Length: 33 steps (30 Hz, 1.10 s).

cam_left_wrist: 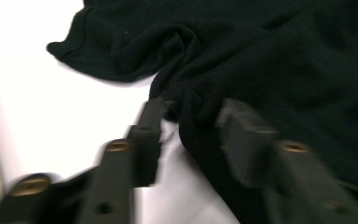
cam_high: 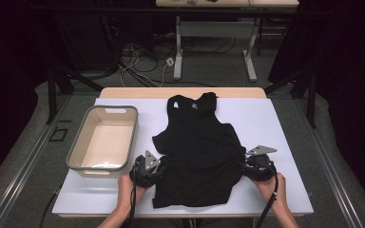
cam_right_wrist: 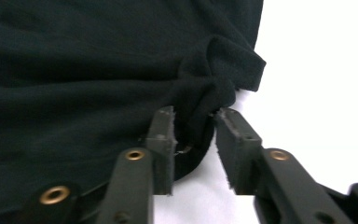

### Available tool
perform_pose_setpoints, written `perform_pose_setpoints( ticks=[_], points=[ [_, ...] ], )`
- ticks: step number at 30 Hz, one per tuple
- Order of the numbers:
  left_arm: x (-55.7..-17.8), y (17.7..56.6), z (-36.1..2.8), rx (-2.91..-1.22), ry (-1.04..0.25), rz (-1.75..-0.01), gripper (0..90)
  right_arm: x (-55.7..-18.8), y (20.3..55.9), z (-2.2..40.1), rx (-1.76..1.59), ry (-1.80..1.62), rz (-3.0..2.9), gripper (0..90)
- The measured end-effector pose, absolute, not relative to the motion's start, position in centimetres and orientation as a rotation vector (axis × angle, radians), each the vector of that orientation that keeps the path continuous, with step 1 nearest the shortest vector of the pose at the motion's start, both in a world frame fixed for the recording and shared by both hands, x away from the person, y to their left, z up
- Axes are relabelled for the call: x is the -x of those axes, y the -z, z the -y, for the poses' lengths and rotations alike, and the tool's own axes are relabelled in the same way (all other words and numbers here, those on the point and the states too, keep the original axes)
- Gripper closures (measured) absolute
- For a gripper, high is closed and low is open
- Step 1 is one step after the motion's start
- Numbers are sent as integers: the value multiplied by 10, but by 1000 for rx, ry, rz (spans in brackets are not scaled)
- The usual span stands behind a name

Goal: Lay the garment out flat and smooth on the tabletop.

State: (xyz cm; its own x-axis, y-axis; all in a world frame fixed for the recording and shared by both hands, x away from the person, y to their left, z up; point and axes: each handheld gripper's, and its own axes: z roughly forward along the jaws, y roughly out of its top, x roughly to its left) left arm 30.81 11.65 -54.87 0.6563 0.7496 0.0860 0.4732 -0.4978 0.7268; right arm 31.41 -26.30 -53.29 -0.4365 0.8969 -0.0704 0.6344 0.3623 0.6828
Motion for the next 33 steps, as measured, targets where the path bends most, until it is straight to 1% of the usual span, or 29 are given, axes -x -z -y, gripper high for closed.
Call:
perform_pose_setpoints(
  ticks=[4,9,15,20,24,26,27,28,32,33],
  points=[
    [-296,544,-120,-2189,-494,-925,429,-301,531,267,-1336,-842,-2202,557],
    [-287,545,-114,-2234,-460,-878,380,-291,532,272,-1355,-831,-2230,529],
    [-271,551,-119,-2265,-426,-848,359,-288,539,273,-1390,-868,-2275,519],
    [-262,555,-119,-2278,-382,-828,370,-290,544,270,-1419,-883,-2290,519],
    [-263,558,-118,-2282,-355,-799,438,-292,548,267,-1459,-917,-2306,506],
    [-265,559,-120,-2276,-326,-790,494,-293,549,264,-1446,-909,-2304,505],
    [-265,560,-120,-2261,-321,-785,543,-294,550,262,-1441,-907,-2303,516],
    [-265,560,-121,-2253,-324,-787,562,-294,550,260,-1433,-897,-2295,541],
    [-267,562,-121,-2227,-303,-780,783,-293,551,254,-1390,-903,-2294,726],
    [-267,562,-121,-2227,-301,-778,820,-293,552,253,-1389,-908,-2300,790]
  ],
)
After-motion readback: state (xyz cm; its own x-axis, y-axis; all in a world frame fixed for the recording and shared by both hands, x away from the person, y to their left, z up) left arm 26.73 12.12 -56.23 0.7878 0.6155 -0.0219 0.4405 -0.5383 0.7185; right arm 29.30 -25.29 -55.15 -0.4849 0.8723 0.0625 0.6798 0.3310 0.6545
